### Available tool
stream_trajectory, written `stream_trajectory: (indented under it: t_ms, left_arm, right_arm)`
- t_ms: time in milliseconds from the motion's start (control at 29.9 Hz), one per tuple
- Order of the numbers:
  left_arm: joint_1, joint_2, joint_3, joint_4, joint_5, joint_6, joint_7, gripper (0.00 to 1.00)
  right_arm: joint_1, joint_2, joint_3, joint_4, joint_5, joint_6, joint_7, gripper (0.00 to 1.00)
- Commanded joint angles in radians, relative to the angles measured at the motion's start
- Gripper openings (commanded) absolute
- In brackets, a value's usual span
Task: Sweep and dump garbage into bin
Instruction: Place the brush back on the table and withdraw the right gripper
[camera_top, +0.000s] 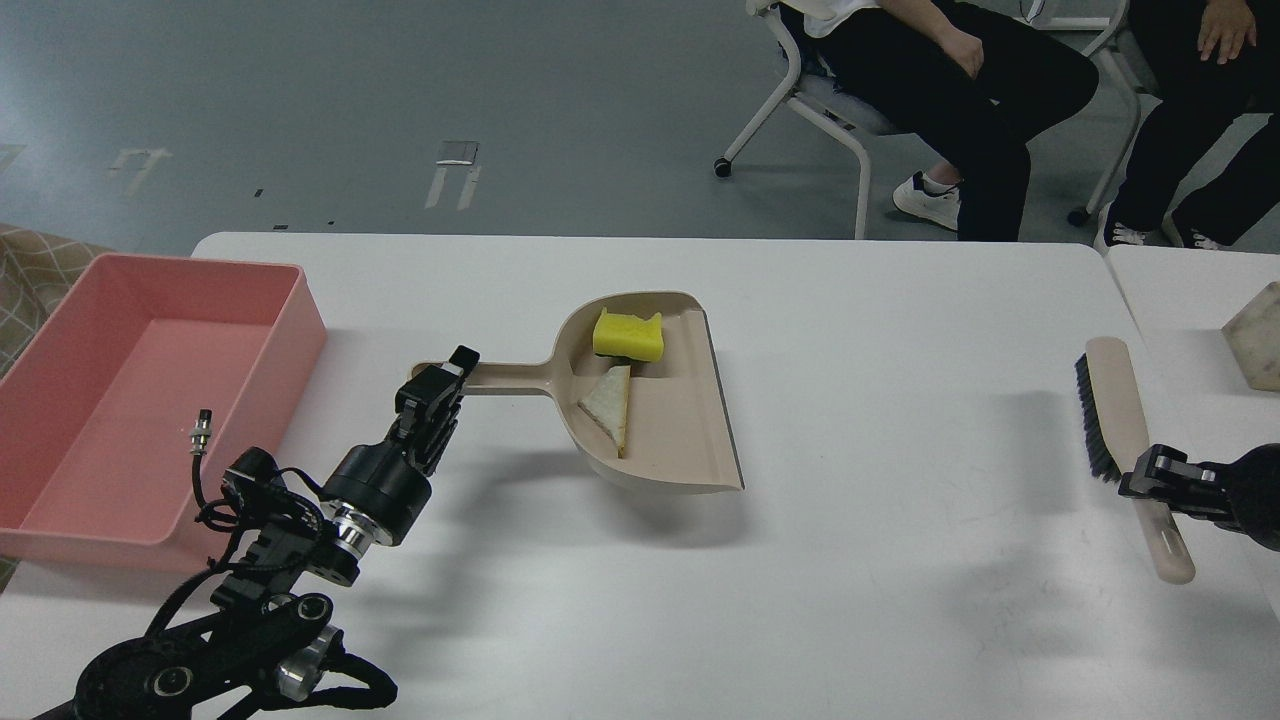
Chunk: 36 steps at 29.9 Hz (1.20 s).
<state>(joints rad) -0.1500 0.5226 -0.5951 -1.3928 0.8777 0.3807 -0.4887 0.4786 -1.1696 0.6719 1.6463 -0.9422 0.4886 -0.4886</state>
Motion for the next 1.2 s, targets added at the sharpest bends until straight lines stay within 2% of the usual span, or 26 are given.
stream_trajectory:
  t_ms: [0, 501, 535, 602, 702, 1070, 1170]
  left_arm:
    - [0.001, -0.003, -0.002, 0.0, 0.0, 0.0, 0.0, 0.18]
    - [0.001, 0.001, -0.002, 0.0, -0.002, 0.001, 0.0, 0.18]
    - [0.001, 0.001, -0.002, 0.0, -0.002, 0.001, 0.0, 0.18]
    - [0.003, 0.001, -0.002, 0.0, -0.002, 0.001, 0.0, 0.18]
    - [0.003, -0.001, -0.002, 0.0, -0.002, 0.001, 0.0, 0.18]
    - [0.003, -0.003, -0.002, 0.0, -0.002, 0.001, 0.0, 0.18]
    - [0.003, 0.001, -0.002, 0.0, -0.002, 0.001, 0.0, 0.18]
  right_arm:
    - [0.0, 0.013, -0.005, 0.0, -0.001, 0.0, 0.0, 0.0]
    - [0.0, 0.119, -0.009, -0.02, -0.066, 0.0, 0.0, 0.0]
    - [0.0, 0.119, -0.009, -0.02, -0.064, 0.0, 0.0, 0.02]
    - [0.0, 0.119, -0.009, -0.02, -0.064, 0.0, 0.0, 0.12]
    - [0.0, 0.119, -0.009, -0.022, -0.064, 0.0, 0.0, 0.21]
    - [-0.006, 0.12, -0.014, -0.039, -0.063, 0.0, 0.0, 0.35]
    - [-0.006, 0.12, -0.014, -0.04, -0.063, 0.0, 0.0, 0.36]
